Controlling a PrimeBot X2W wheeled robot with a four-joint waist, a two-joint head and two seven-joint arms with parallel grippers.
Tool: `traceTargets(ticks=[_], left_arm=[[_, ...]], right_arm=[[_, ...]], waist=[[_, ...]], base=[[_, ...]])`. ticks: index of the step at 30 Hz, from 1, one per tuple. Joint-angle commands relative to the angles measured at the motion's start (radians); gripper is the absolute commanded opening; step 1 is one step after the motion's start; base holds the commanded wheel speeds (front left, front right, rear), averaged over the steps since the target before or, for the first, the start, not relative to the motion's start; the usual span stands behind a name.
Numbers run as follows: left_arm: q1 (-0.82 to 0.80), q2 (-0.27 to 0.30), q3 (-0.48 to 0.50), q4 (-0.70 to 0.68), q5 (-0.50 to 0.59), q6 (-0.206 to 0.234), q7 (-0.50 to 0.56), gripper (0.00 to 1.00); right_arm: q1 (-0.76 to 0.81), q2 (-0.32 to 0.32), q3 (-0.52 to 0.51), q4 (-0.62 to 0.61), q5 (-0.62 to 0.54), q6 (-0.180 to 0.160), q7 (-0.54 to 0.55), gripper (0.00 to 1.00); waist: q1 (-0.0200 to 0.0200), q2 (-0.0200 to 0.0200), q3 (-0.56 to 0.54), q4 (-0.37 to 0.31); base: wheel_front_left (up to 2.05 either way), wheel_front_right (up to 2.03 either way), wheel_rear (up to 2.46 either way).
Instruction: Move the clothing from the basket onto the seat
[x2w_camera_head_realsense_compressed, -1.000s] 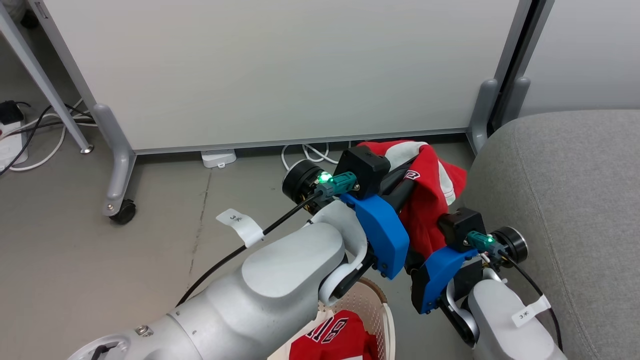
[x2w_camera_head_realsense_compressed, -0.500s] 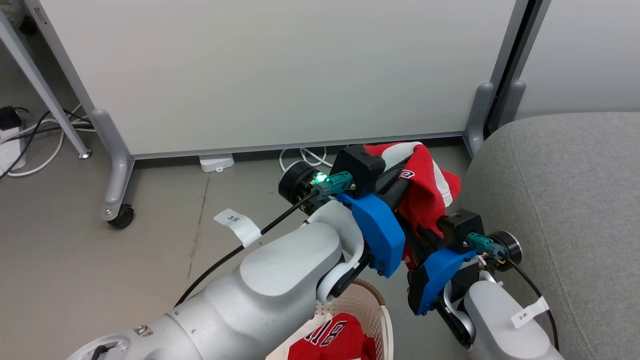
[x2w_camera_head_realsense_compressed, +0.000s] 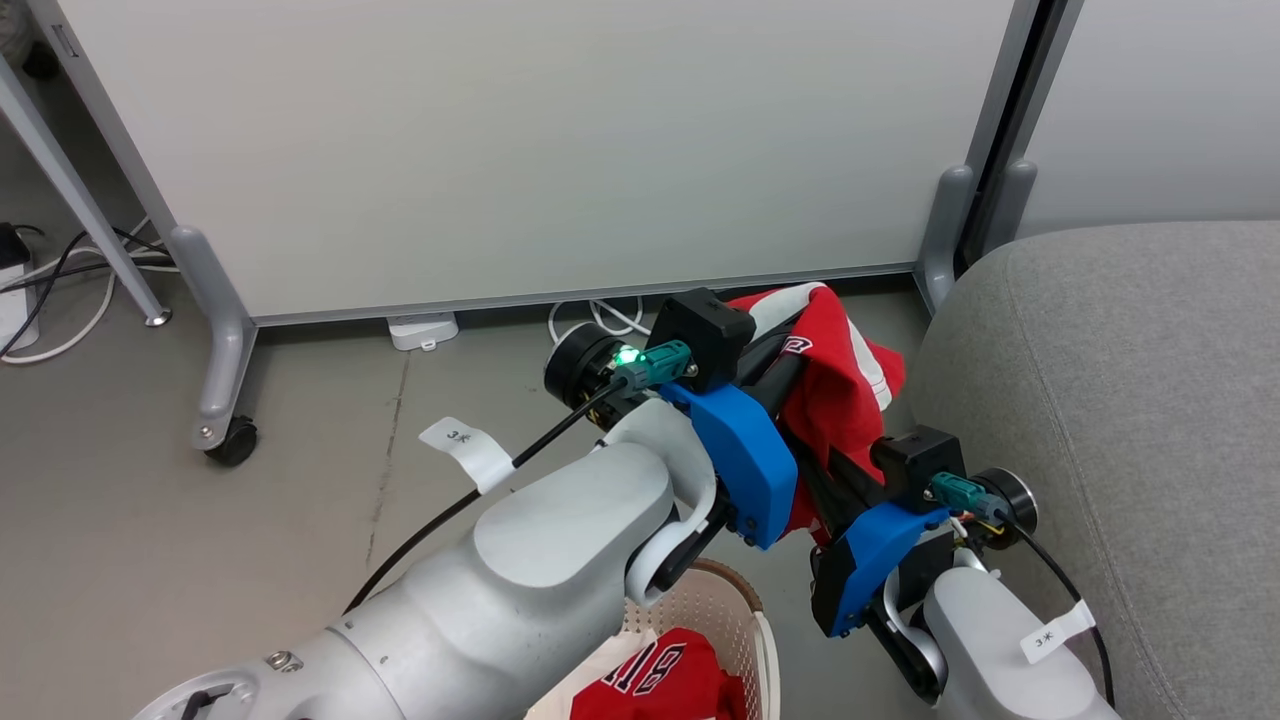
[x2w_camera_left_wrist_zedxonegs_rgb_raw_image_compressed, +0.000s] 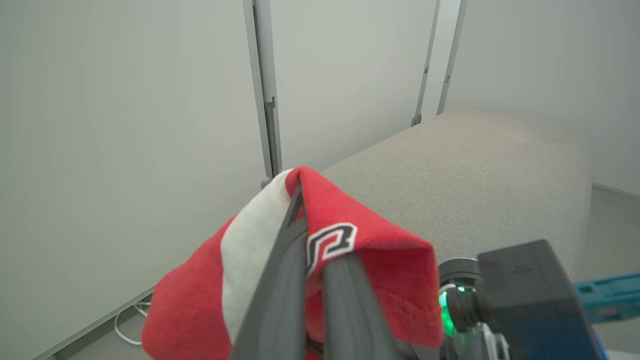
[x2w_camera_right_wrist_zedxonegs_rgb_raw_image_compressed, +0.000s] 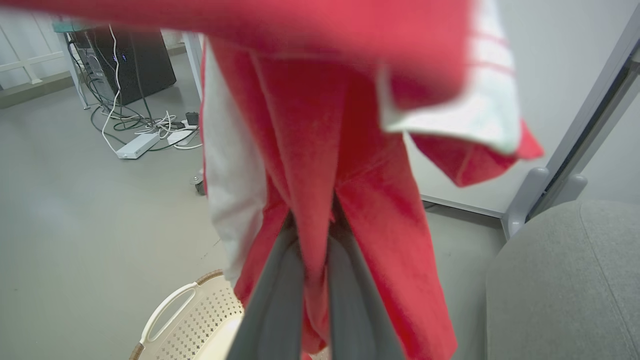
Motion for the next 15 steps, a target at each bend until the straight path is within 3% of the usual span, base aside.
traceTargets(ticks=[1, 4, 6, 7, 8, 9, 15], left_arm=[[-0.014, 0.0, -0.004, 0.004, -0.004, 0.0, -0.008, 0.02], [-0.009, 0.0, -0.004, 0.009, -0.006, 0.001, -0.009, 0.18], [-0.007, 0.0, -0.004, 0.011, -0.006, 0.0, -0.009, 0.37], [-0.006, 0.0, -0.004, 0.011, -0.007, 0.0, -0.009, 0.54], [-0.005, 0.0, -0.004, 0.011, -0.007, 0.0, -0.01, 0.82], [-0.004, 0.0, -0.004, 0.012, -0.006, 0.0, -0.011, 1.0], [0.007, 0.0, -0.005, 0.014, 0.001, 0.004, -0.025, 1.0]], right_arm=[[-0.014, -0.003, 0.002, 0.003, 0.004, 0.0, -0.005, 0.0], [-0.013, -0.003, 0.005, 0.005, 0.008, 0.0, -0.007, 0.0], [-0.012, -0.003, 0.006, 0.007, 0.008, 0.0, -0.009, 0.0], [-0.012, -0.003, 0.007, 0.007, 0.009, 0.0, -0.009, 0.0], [-0.011, -0.003, 0.007, 0.007, 0.009, 0.0, -0.009, 0.0], [-0.011, -0.003, 0.008, 0.007, 0.01, 0.0, -0.009, 0.0], [-0.018, -0.003, 0.003, 0.007, 0.006, 0.0, -0.011, 0.0]], waist=[[0.0, 0.0, 0.0, -0.001], [0.0, 0.0, 0.0, -0.005], [0.0, 0.0, 0.0, -0.008], [0.0, 0.0, -0.001, -0.009], [0.0, 0.0, -0.001, -0.01], [0.0, 0.0, -0.001, -0.011], [0.0, 0.0, 0.001, -0.016]], base=[[0.0, 0.0, 0.0], [0.0, 0.0, 0.0], [0.0, 0.0, 0.0], [0.0, 0.0, 0.0], [0.0, 0.0, 0.0], [0.0, 0.0, 0.0], [0.0, 0.0, 0.0]])
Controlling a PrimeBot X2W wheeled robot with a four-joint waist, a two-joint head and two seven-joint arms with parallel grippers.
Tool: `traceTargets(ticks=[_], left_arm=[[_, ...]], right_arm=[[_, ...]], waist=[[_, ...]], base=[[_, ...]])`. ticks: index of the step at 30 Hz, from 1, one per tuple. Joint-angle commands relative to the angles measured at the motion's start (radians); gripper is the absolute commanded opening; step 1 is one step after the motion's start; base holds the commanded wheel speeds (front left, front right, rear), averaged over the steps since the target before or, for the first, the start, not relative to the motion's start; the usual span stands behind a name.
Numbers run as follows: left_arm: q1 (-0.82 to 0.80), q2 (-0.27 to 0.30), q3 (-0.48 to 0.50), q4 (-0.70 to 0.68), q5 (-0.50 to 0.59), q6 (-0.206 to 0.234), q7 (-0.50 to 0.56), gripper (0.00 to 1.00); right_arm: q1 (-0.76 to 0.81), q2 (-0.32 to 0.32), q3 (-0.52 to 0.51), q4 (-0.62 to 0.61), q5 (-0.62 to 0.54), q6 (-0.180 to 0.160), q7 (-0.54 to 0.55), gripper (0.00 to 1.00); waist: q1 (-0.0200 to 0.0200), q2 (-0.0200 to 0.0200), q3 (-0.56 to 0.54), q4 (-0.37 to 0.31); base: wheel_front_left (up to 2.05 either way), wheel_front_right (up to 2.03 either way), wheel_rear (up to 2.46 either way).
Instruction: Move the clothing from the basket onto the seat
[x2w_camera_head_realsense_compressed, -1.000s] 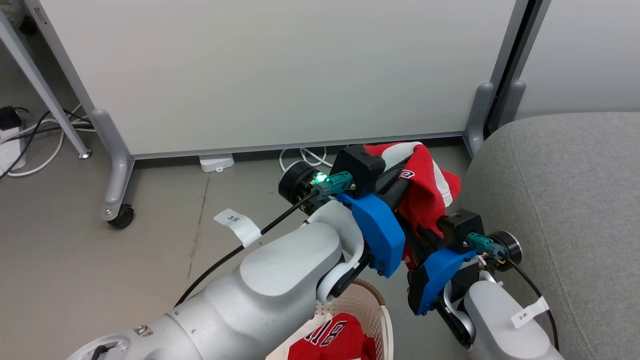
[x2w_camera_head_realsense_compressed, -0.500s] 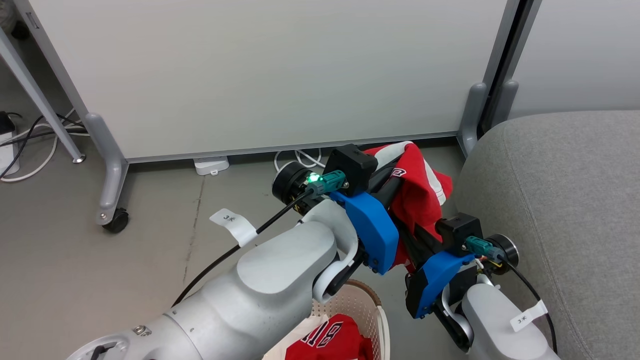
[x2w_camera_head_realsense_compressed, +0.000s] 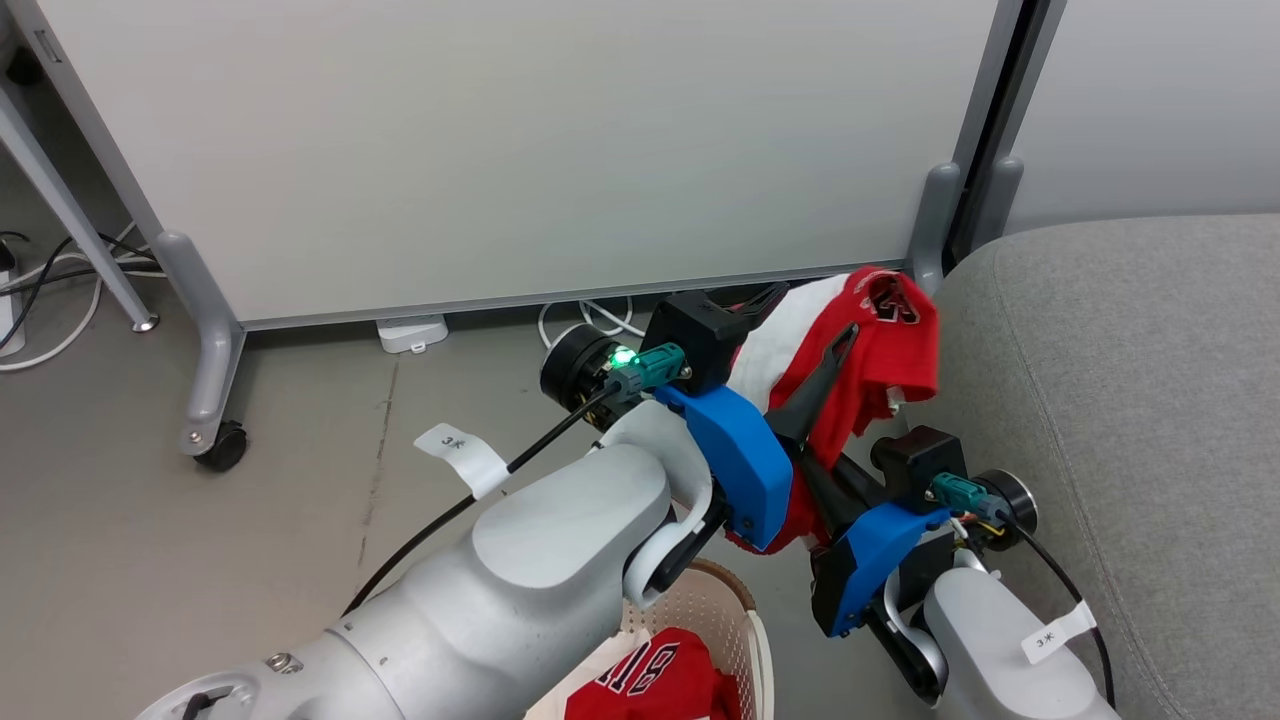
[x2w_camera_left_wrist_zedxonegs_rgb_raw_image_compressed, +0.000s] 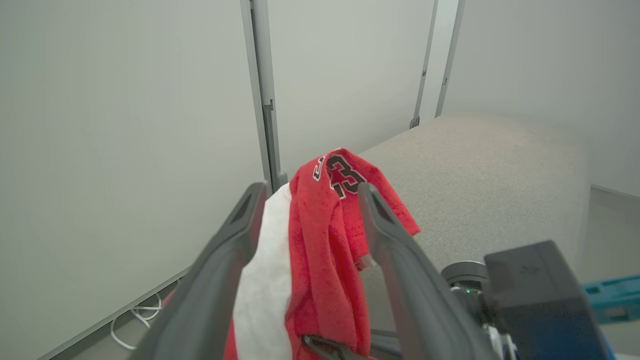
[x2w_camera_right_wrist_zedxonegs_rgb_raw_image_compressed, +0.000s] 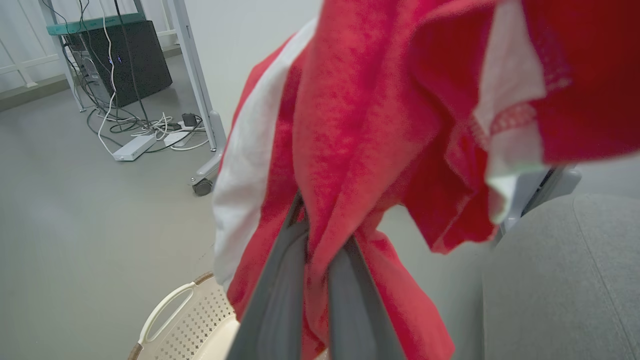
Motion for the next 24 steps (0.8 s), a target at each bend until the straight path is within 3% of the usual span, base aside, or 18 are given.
traceTargets(ticks=[1, 14, 24], left_arm=[[0.007, 0.0, -0.004, 0.004, 0.005, 0.004, -0.009, 1.0], [0.063, 0.01, 0.045, 0.005, 0.056, 0.021, -0.042, 1.0], [0.283, 0.095, 0.297, -0.166, 0.295, 0.051, -0.043, 1.0]], right_arm=[[-0.019, -0.003, -0.004, 0.001, -0.004, 0.0, -0.007, 0.0], [-0.021, -0.003, -0.03, 0.001, -0.009, 0.0, -0.019, 0.0], [-0.021, -0.002, -0.05, -0.007, -0.026, 0.0, -0.029, 0.0]], waist=[[0.0, 0.0, 0.001, 0.0], [0.0, 0.0, 0.009, 0.011], [0.0, 0.0, 0.021, 0.015]], base=[[0.0, 0.0, 0.0], [0.0, 0.0, 0.0], [0.0, 0.0, 0.0]])
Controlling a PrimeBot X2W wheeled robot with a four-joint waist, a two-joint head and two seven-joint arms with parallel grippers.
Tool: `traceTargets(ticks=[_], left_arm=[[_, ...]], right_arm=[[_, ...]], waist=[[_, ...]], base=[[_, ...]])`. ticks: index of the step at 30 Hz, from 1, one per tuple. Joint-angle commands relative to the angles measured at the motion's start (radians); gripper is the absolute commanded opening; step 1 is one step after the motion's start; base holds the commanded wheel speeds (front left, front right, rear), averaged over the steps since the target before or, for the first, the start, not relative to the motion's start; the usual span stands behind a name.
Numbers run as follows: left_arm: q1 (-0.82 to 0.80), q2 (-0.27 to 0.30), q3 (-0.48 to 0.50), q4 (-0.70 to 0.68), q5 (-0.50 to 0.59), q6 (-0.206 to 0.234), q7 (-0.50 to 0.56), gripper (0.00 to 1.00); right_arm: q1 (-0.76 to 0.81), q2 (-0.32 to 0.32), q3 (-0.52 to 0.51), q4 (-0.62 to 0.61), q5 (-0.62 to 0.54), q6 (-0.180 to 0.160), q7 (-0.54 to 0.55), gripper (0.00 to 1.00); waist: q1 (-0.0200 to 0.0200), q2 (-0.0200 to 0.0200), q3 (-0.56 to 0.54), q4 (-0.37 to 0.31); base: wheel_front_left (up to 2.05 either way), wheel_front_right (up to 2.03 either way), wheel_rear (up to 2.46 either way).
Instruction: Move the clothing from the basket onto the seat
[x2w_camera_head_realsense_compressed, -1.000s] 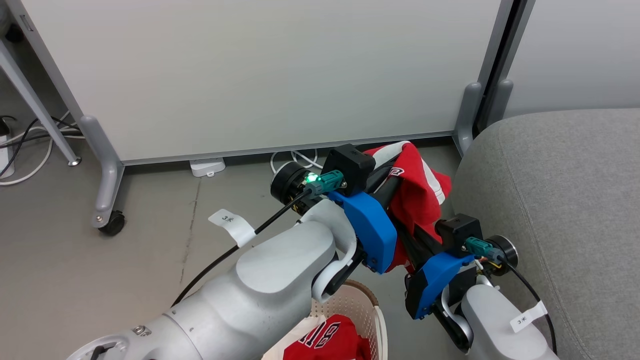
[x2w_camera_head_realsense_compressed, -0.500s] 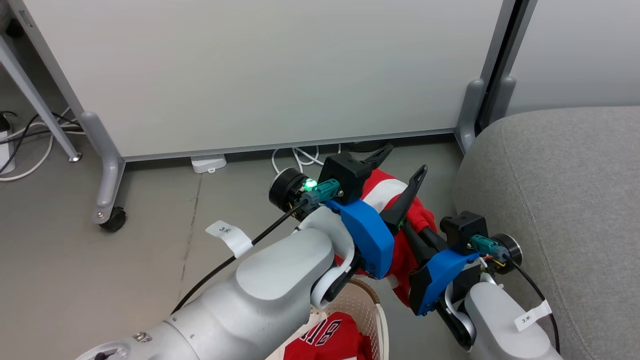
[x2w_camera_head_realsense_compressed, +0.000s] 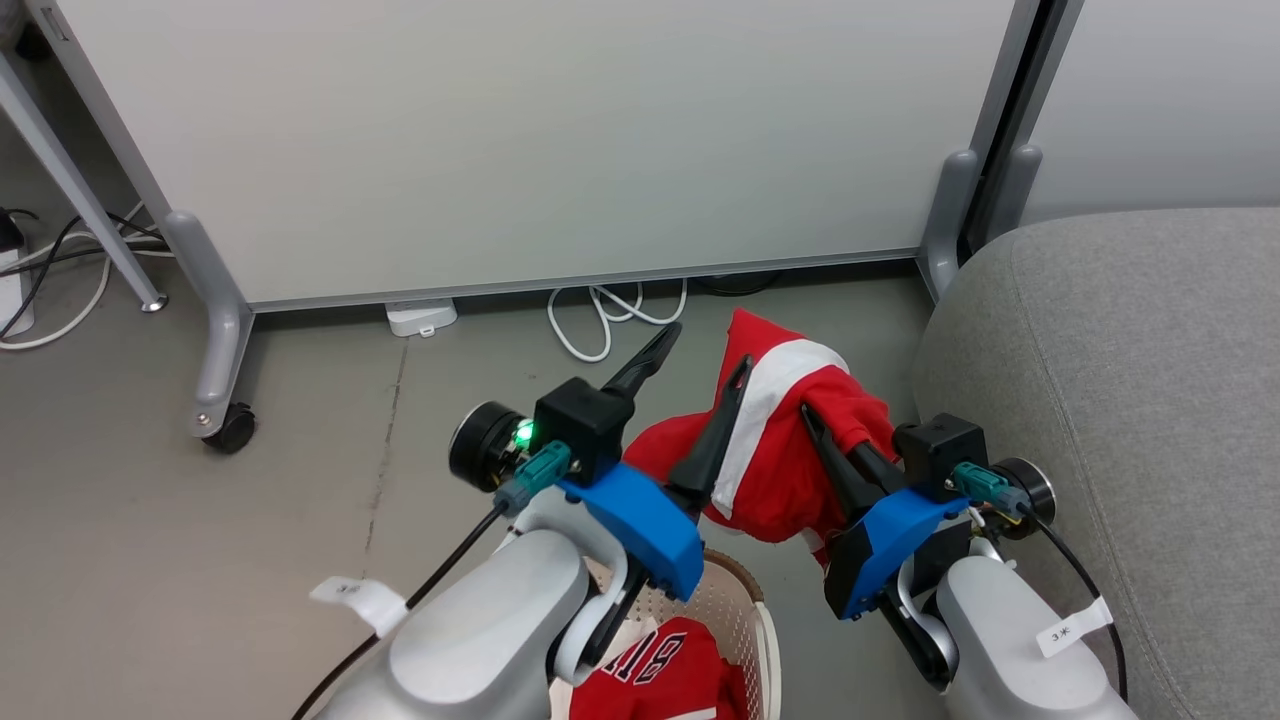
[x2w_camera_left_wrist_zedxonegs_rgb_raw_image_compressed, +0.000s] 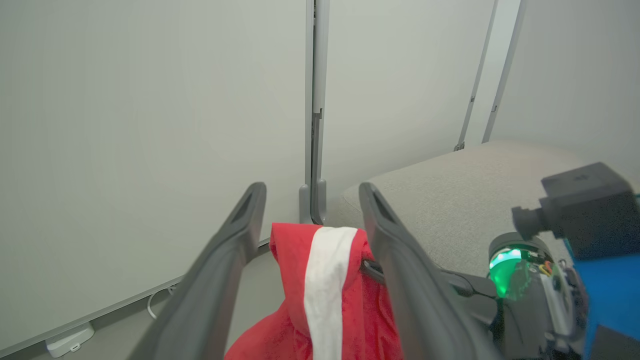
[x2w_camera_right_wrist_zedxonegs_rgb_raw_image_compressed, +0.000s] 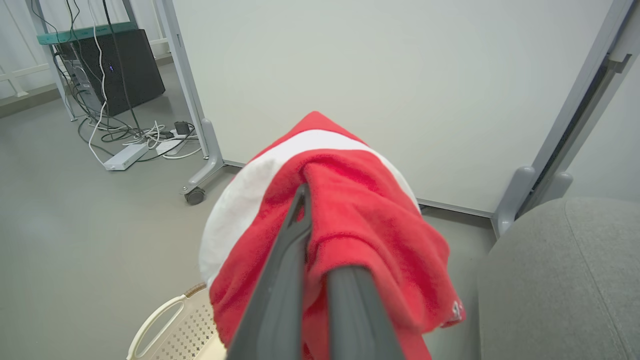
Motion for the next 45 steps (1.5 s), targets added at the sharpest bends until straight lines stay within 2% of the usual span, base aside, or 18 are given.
traceTargets(ticks=[1, 9, 20, 36, 40, 45], left_arm=[[0.049, 0.016, 0.039, -0.023, 0.043, 0.006, -0.005, 1.0], [0.26, 0.054, 0.232, -0.092, 0.222, -0.014, -0.005, 1.0], [0.454, 0.029, 0.456, -0.11, 0.358, -0.048, -0.005, 1.0], [0.537, -0.03, 0.605, -0.125, 0.492, -0.143, -0.005, 1.0], [0.538, -0.042, 0.622, -0.122, 0.514, -0.159, -0.005, 1.0], [0.536, -0.058, 0.648, -0.122, 0.536, -0.177, -0.005, 1.0]], right_arm=[[-0.012, -0.002, -0.004, -0.006, -0.006, 0.0, -0.007, 0.0], [-0.001, -0.002, 0.001, -0.016, -0.01, 0.0, -0.007, 0.0], [0.011, -0.002, 0.005, -0.021, -0.01, 0.0, -0.005, 0.0], [0.027, -0.003, -0.005, -0.028, -0.003, 0.0, -0.007, 0.0], [0.023, -0.003, -0.002, -0.035, -0.001, 0.0, -0.008, 0.0], [0.023, -0.003, 0.012, -0.053, 0.005, 0.0, -0.009, 0.0]], waist=[[0.0, 0.0, 0.002, 0.0], [0.0, 0.0, 0.003, -0.009], [0.0, 0.0, -0.005, -0.027], [0.0, 0.0, -0.007, -0.044], [0.0, 0.0, -0.003, -0.069], [0.0, 0.0, 0.004, -0.136]], base=[[0.0, 0.0, 0.0], [0.0, 0.0, 0.0], [0.0, 0.0, 0.0], [0.0, 0.0, 0.0], [0.0, 0.0, 0.0], [0.0, 0.0, 0.0]])
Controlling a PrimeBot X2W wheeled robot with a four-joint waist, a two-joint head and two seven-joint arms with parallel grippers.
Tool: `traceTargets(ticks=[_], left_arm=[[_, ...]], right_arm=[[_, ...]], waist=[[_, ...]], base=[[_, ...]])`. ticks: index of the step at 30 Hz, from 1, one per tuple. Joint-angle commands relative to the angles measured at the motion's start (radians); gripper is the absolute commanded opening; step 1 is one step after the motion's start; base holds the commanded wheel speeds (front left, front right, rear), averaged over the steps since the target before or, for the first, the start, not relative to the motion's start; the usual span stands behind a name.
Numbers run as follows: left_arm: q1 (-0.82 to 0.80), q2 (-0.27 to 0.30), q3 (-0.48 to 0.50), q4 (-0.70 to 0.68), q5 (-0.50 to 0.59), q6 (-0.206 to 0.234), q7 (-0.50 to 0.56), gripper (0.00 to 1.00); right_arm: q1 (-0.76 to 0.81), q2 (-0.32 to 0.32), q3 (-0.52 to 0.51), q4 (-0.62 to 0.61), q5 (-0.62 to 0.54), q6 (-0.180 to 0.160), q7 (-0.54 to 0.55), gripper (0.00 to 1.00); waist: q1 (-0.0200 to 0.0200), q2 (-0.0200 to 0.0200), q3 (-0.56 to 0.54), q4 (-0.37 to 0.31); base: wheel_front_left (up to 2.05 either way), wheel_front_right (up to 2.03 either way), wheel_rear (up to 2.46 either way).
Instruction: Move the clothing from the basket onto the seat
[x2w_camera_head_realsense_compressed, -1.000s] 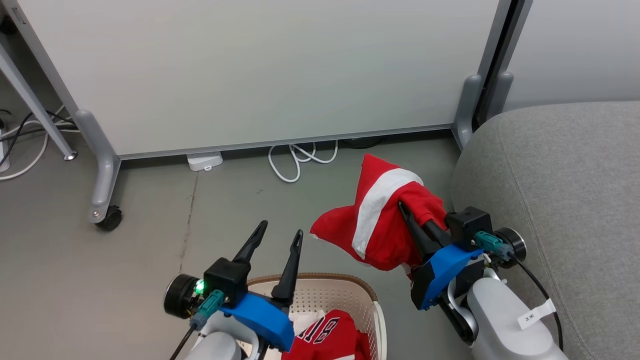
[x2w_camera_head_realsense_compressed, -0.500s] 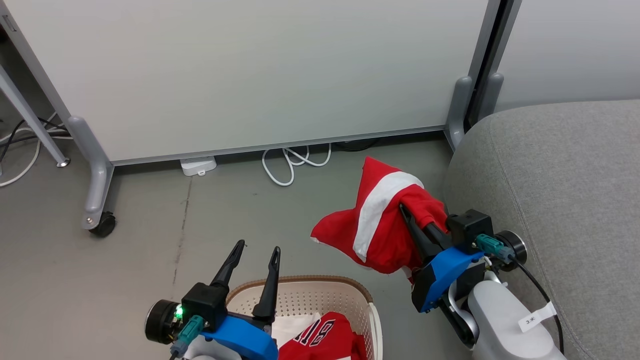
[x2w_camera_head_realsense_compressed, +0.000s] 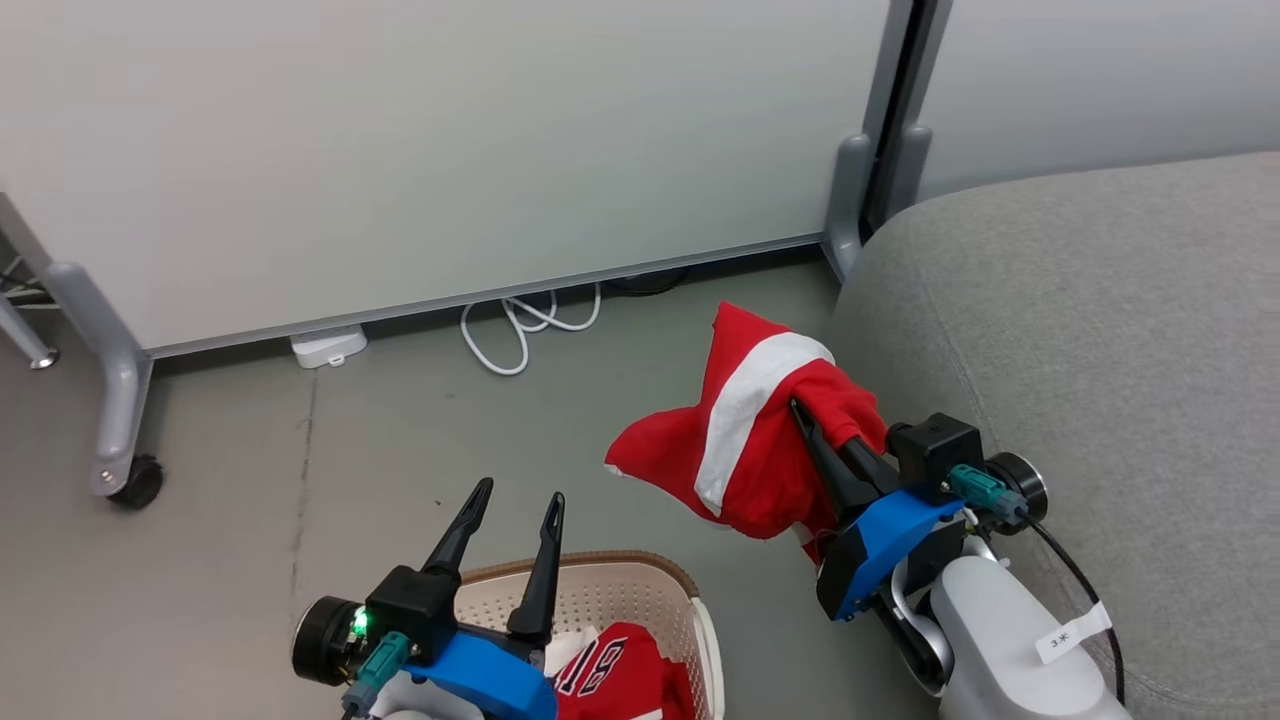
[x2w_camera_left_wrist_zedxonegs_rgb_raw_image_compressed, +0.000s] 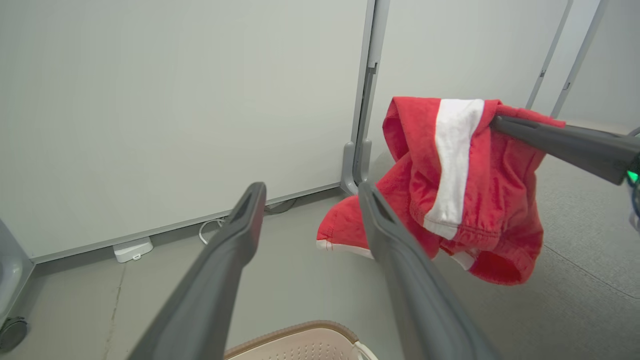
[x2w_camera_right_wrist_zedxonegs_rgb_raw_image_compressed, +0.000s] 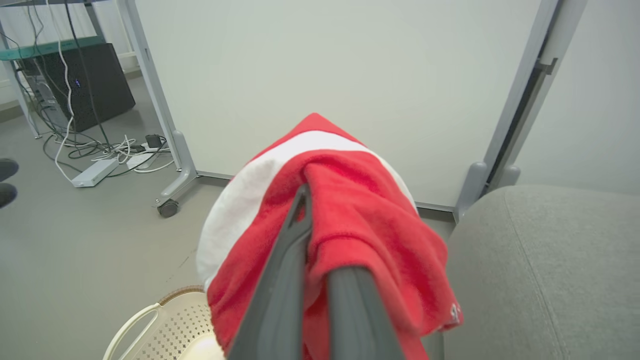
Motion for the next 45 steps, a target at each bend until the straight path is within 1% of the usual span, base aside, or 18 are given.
traceTargets(ticks=[1, 16, 23, 31, 34, 45], left_arm=[[-0.004, -0.004, 0.007, -0.001, 0.008, -0.002, -0.005, 1.0], [-0.034, -0.017, 0.038, -0.002, 0.045, -0.029, -0.005, 1.0], [-0.045, -0.022, 0.042, -0.004, 0.057, -0.035, -0.005, 1.0], [-0.045, -0.023, 0.046, -0.005, 0.067, -0.037, -0.005, 1.0], [-0.049, -0.024, 0.039, -0.002, 0.068, -0.04, -0.005, 1.0], [-0.09, -0.021, 0.002, 0.022, 0.067, -0.044, -0.005, 1.0]], right_arm=[[0.01, -0.003, 0.0, -0.007, 0.008, 0.0, -0.006, 0.0], [0.018, -0.002, 0.009, -0.056, 0.022, 0.0, -0.007, 0.0], [0.022, -0.002, 0.006, -0.066, 0.033, 0.0, -0.015, 0.0], [0.023, -0.002, 0.009, -0.066, 0.046, 0.0, -0.018, 0.0], [0.026, -0.002, -0.003, -0.063, 0.046, 0.0, -0.02, 0.0], [0.042, -0.002, -0.056, -0.083, 0.031, 0.0, -0.024, 0.0]], waist=[[0.0, 0.0, 0.004, -0.034], [0.0, 0.0, 0.046, -0.272], [0.0, 0.0, 0.064, -0.367], [0.0, 0.0, 0.071, -0.458], [0.0, 0.0, 0.079, -0.476], [0.0, 0.0, 0.105, -0.487]], base=[[0.0, 0.0, 0.0], [0.0, 0.0, 0.0], [0.0, 0.0, 0.0], [0.0, 0.0, 0.0], [0.0, 0.0, 0.0], [0.0, 0.0, 0.0]])
